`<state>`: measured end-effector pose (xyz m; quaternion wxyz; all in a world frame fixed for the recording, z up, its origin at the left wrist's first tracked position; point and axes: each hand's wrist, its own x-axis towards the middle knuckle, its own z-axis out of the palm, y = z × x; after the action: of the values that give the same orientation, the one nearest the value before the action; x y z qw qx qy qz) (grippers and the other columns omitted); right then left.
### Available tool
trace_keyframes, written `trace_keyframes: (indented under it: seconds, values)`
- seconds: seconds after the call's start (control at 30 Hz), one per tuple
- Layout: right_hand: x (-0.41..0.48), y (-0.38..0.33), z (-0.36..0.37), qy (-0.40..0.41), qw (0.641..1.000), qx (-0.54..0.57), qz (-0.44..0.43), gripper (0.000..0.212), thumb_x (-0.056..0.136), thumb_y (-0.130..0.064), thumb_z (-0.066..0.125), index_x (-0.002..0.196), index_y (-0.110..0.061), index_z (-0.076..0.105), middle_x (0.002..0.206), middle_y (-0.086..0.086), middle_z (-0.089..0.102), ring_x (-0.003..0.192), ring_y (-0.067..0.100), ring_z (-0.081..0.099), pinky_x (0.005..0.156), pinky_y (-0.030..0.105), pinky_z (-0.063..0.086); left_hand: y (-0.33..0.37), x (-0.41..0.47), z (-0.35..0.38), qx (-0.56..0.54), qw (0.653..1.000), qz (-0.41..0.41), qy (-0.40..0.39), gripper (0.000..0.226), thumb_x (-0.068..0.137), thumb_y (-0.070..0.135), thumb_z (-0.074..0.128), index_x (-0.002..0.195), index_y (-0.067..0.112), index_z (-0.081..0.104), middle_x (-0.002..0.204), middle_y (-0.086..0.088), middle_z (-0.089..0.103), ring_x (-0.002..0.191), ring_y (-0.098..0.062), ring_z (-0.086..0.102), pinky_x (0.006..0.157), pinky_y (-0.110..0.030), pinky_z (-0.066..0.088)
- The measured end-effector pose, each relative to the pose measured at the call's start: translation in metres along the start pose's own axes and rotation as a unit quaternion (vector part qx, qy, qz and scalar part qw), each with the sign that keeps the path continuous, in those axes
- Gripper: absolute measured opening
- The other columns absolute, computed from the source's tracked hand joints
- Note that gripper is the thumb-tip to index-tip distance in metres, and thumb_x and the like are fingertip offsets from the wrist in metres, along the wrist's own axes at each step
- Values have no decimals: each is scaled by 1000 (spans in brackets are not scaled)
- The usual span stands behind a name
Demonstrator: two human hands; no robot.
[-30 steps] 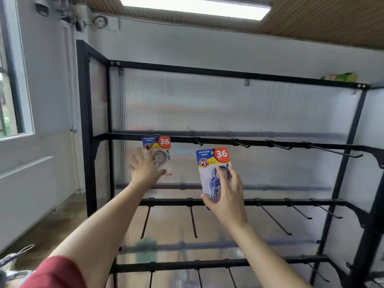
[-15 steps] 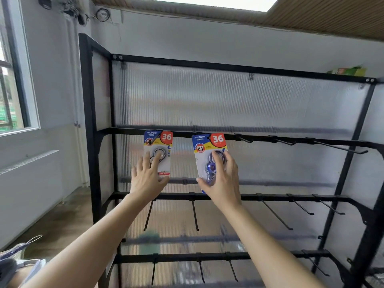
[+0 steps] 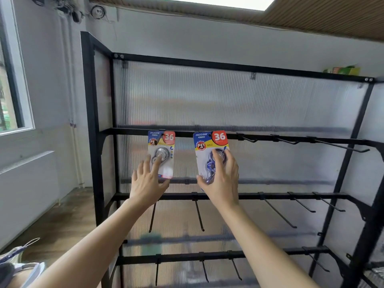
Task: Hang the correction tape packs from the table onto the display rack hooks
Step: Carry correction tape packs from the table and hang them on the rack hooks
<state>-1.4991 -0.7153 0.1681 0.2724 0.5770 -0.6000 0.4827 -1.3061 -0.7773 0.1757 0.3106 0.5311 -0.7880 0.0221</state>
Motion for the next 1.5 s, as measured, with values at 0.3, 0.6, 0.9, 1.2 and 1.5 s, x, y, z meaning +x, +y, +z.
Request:
trace_keyframes:
  seconds: [0.3,0.6,0.9,1.2,1.5]
  values:
    - [-25,-82,11,23,989,96,-108,72,78,-50,56,139,-20,31,145,10,26,134,32,32,95,50,49,-28,-8,-5,-22,1000,-10,-10,83,91,45,55,153,23,5,160,-11,2,147,-31,2,119,-46,9]
    - [-36,-110,26,18,994,62,-83,71,76,-52,52,137,-19,34,143,11,29,130,33,35,94,53,49,-61,-18,-14,-4,1000,-28,5,81,91,48,53,153,25,6,160,-9,2,147,-29,1,119,-46,7]
    - [-29,-109,54,-26,999,40,-24,83,68,-45,77,134,-20,33,140,15,34,127,36,39,86,57,51,-76,-19,-19,-1,999,-33,21,80,92,43,56,153,25,9,160,-10,4,147,-28,2,118,-45,7]
    - [7,-92,106,-125,991,11,35,90,72,-44,78,136,-29,16,146,22,34,132,40,36,91,55,49,-80,-3,-6,3,999,-27,21,80,91,41,58,153,24,9,160,-11,7,146,-30,8,117,-44,14]
    - [39,-79,142,-210,976,-33,51,81,88,-51,58,151,-25,13,157,14,9,139,34,21,105,42,38,-81,27,14,-13,999,-40,5,84,91,38,59,153,28,4,160,-7,1,147,-29,5,116,-48,16]
